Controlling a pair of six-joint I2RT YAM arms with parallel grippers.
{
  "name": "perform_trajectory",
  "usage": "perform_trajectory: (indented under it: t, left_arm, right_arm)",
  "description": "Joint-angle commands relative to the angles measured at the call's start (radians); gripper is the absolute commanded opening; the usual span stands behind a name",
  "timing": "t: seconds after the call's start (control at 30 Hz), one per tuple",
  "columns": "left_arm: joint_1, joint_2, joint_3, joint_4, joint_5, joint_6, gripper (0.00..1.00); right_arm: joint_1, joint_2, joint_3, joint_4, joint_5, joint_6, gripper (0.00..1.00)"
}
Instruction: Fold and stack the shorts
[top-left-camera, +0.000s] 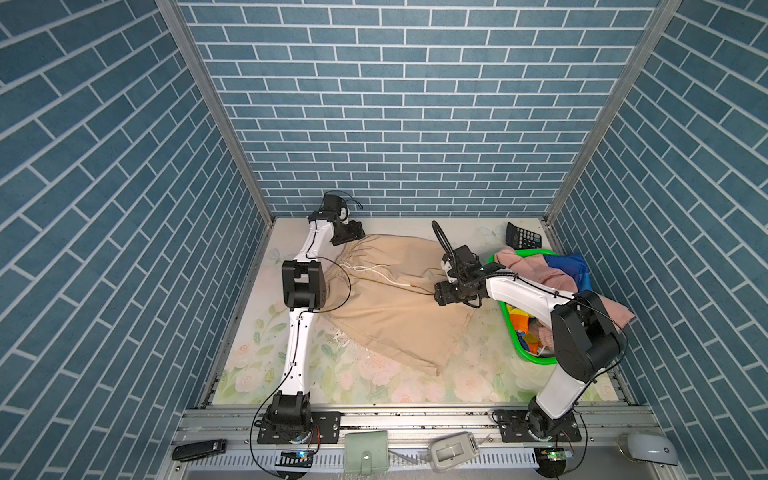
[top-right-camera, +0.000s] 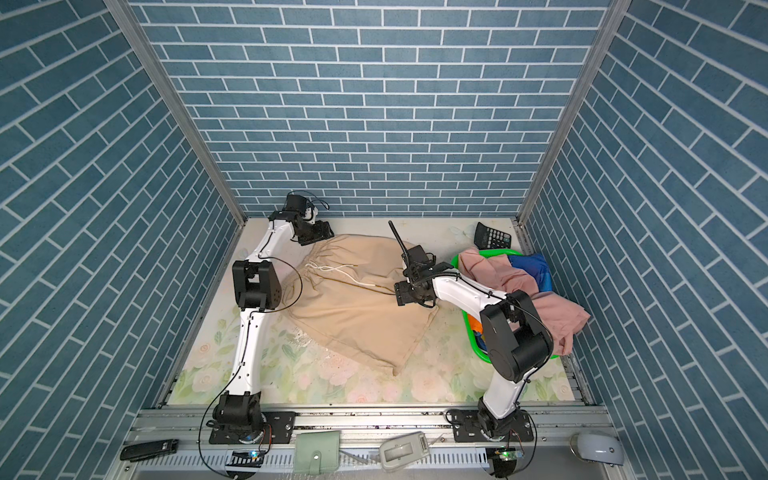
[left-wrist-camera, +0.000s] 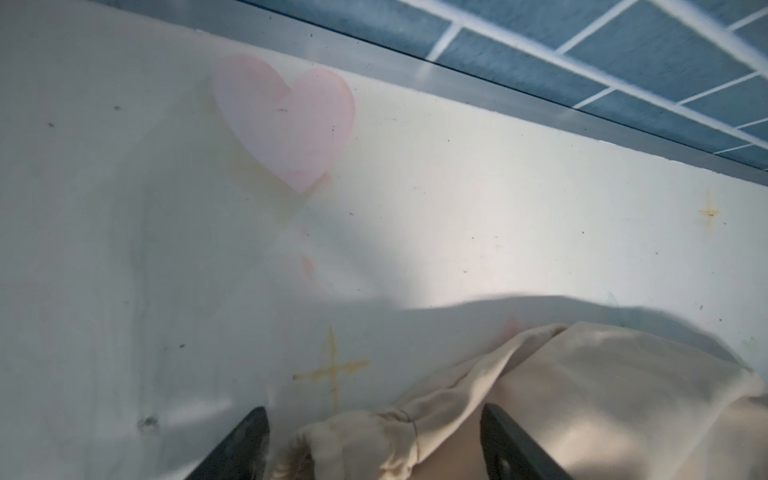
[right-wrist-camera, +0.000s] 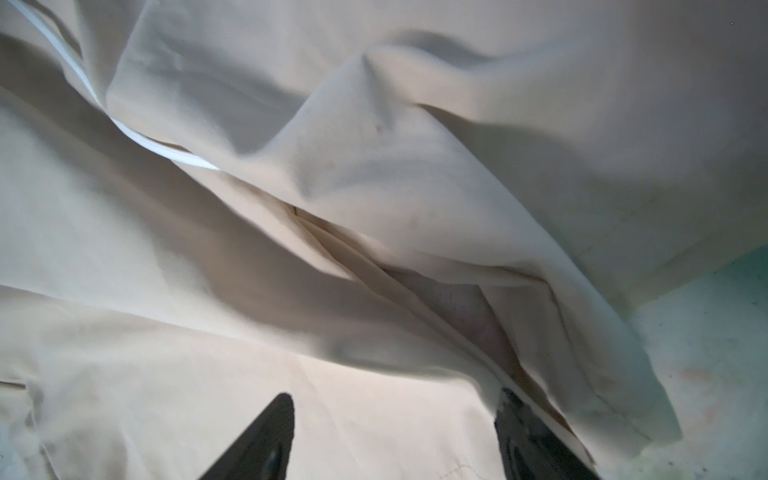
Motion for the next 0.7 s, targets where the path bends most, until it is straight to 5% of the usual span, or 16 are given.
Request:
perform_trajectory:
  t: [0.0, 0.23, 0.67]
  left_arm:
    - [0.004, 0.022, 0.02, 0.021, 0.009, -0.003, 0.73]
    - [0.019, 0.027, 0.008, 0.057, 0.039, -0.026, 0.4]
    - [0.026, -0.018, -0.052, 0.049, 0.054, 0.014, 0.12]
  right_arm:
    - [0.001, -0.014, -0.006, 0.018, -0.018, 0.031, 0.77]
    - [0.001, -0.03, -0.041, 0.043, -0.02, 0.046, 0.77]
    - [0.0, -0.03, -0.054, 0.072, -0.021, 0.061, 0.77]
